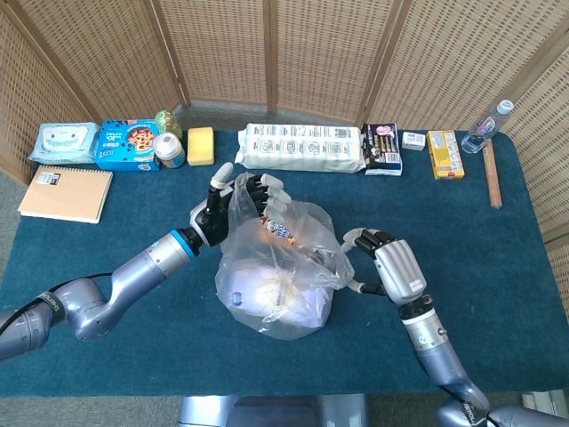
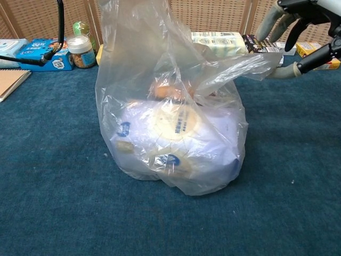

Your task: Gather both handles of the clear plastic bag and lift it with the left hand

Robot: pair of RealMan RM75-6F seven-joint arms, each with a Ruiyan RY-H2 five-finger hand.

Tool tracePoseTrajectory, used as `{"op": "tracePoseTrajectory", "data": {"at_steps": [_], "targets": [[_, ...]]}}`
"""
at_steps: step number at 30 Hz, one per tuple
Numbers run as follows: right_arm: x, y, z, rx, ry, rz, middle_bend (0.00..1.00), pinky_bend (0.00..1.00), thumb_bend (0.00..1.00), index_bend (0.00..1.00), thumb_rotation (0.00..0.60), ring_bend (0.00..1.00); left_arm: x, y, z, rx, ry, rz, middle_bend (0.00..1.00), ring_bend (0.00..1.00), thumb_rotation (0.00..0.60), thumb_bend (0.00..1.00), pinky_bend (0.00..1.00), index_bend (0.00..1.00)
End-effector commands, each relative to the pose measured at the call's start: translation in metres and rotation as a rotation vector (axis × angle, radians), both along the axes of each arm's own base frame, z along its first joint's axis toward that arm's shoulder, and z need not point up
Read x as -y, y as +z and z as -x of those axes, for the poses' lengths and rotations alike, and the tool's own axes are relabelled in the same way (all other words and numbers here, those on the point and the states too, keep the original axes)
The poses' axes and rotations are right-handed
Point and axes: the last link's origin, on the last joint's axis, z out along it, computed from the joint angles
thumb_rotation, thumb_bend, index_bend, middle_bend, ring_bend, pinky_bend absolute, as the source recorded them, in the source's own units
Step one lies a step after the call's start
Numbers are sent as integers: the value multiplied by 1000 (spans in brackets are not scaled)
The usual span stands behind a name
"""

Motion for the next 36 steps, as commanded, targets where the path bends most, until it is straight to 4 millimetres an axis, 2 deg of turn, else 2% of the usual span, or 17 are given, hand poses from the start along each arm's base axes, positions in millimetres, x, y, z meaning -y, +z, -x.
{"op": "tracePoseTrajectory", "data": {"at_steps": [1, 7, 12, 26, 36], "targets": [[1, -2, -3, 26, 8, 21, 425, 473, 192, 590, 600, 437, 0, 1, 0, -1, 0, -1, 407, 390, 0, 178, 388, 350], [2, -6, -7, 88, 21, 66, 514, 515, 227, 737, 600, 501, 1, 1, 1, -5, 1, 2, 407, 390, 0, 177, 388, 350], [5, -9, -11, 109, 28, 77, 550, 528, 238, 790, 600, 526, 2, 1, -1, -10, -6, 5, 407, 390, 0, 177, 388, 350], [12, 5, -22, 139, 51, 102, 564, 535, 248, 822, 600, 535, 0, 4, -5, -39, -24, -12, 407, 390, 0, 177, 388, 350], [17, 24, -35, 170, 78, 115, 578, 536, 250, 833, 600, 551, 1, 6, -4, -60, -39, -16, 407, 390, 0, 177, 388, 350]]}}
